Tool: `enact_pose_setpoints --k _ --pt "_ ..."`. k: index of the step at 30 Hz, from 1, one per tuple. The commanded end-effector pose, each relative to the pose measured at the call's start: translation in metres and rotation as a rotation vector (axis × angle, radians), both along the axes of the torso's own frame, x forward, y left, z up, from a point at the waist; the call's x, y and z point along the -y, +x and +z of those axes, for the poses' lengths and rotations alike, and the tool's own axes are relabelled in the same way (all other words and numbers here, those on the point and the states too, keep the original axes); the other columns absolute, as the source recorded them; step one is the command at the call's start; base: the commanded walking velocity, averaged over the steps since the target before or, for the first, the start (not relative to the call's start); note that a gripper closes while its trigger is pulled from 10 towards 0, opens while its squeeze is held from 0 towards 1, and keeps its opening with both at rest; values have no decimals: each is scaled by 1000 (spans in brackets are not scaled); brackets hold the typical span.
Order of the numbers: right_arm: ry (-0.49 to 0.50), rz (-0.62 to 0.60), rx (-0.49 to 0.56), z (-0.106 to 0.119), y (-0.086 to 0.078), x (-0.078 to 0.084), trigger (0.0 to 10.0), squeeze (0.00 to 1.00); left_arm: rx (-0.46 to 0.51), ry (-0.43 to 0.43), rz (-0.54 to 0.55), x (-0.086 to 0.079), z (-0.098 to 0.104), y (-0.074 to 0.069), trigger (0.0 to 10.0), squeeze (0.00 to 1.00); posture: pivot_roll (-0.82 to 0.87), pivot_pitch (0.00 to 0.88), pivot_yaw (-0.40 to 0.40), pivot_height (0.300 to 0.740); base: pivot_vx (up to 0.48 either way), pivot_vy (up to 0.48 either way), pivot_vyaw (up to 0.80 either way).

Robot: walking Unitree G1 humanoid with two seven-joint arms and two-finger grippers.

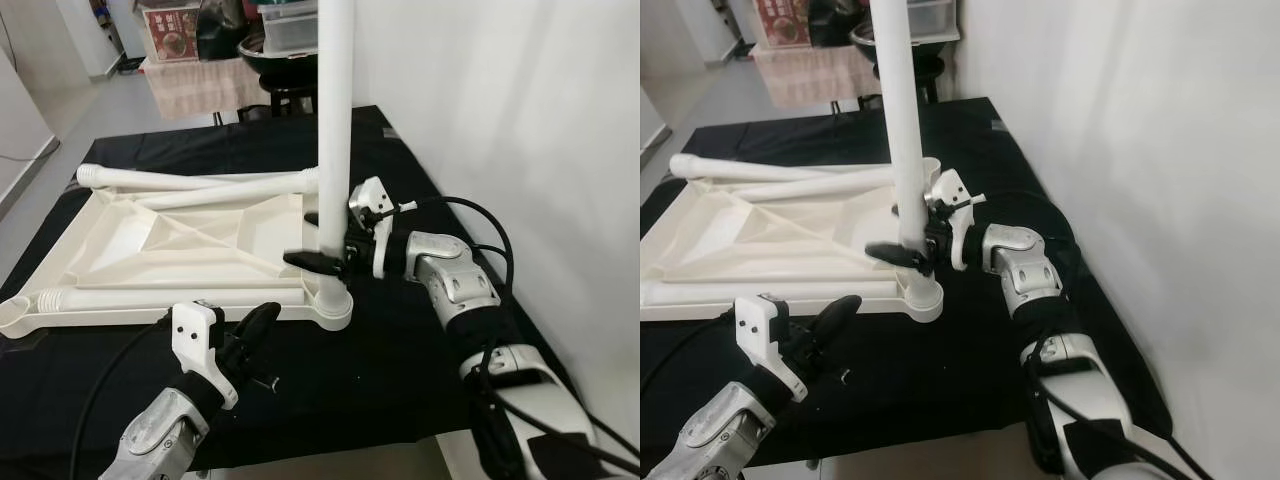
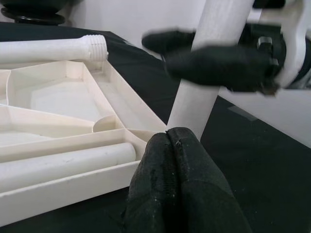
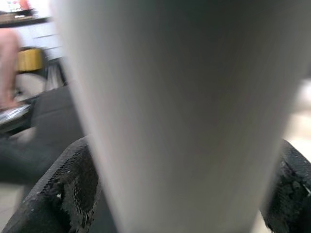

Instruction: Building children table

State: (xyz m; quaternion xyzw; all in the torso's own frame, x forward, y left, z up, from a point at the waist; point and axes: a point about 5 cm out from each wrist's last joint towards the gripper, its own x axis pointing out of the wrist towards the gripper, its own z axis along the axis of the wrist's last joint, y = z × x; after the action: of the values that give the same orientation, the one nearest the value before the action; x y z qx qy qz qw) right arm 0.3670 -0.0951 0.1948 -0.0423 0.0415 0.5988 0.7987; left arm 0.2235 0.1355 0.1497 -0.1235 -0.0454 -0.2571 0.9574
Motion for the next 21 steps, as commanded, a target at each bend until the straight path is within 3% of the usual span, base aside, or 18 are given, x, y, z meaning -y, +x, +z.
enact_pose_setpoints --k 1,2,3,4,5,7,10,11,14,15,16,17,18,19,21 --pt "5 78 -21 3 -1 -8 9490 0 -6 13 2 0 -3 -1 10000 0 -71 38 21 740 0 0 0" --pt "5 78 -21 3 -1 -8 9490 0 -6 13 2 0 -3 -1 10000 0 -71 38 21 740 0 0 0" --pt "7 70 -35 2 1 -6 5373 0 -5 12 1 1 -2 -1 10000 0 -67 41 21 740 0 0 0" --pt "7 70 -35 2 1 -6 5373 0 -5 12 1 1 -2 -1 10000 0 -67 41 21 740 0 0 0" --pt "2 64 -42 0 2 -4 0 0 -4 12 1 1 -2 -1 10000 0 -63 43 22 740 0 0 0" --pt "0 51 -50 -3 3 -1 0 0 -3 11 1 1 -1 -2 10000 0 -64 46 22 740 0 0 0" --pt "-7 -97 -2 -7 9 8 0 0 -2 8 -1 2 -1 -3 10000 0 -59 53 15 740 0 0 0" --pt "-7 -97 -2 -7 9 8 0 0 -2 8 -1 2 -1 -3 10000 0 -59 53 15 740 0 0 0" --pt "-98 -321 4 -23 13 24 0 0 0 6 -1 2 1 -4 10000 0 -52 72 0 740 0 0 0" --pt "-120 -537 1 -28 18 32 0 0 0 7 -1 2 1 -5 10000 0 -50 74 -5 740 0 0 0" --pt "-48 -906 -9 -29 21 46 0 0 0 8 -1 1 0 -6 10000 0 -49 74 -11 740 0 0 0" --pt "0 -1170 -42 -31 20 61 0 0 1 8 -2 1 1 -7 10000 0 -43 72 -21 740 0 0 0" --pt "0 -1170 -42 -31 20 61 0 0 1 8 -2 1 1 -7 10000 0 -43 72 -21 740 0 0 0" --pt "17 -1115 -44 -38 -2 41 0 0 1 7 -2 -1 2 -6 10000 0 -48 104 14 740 0 0 0" --pt "44 -838 -43 -43 -46 -5 0 0 -1 14 0 -2 1 -5 10000 0 -70 85 34 740 0 0 0"
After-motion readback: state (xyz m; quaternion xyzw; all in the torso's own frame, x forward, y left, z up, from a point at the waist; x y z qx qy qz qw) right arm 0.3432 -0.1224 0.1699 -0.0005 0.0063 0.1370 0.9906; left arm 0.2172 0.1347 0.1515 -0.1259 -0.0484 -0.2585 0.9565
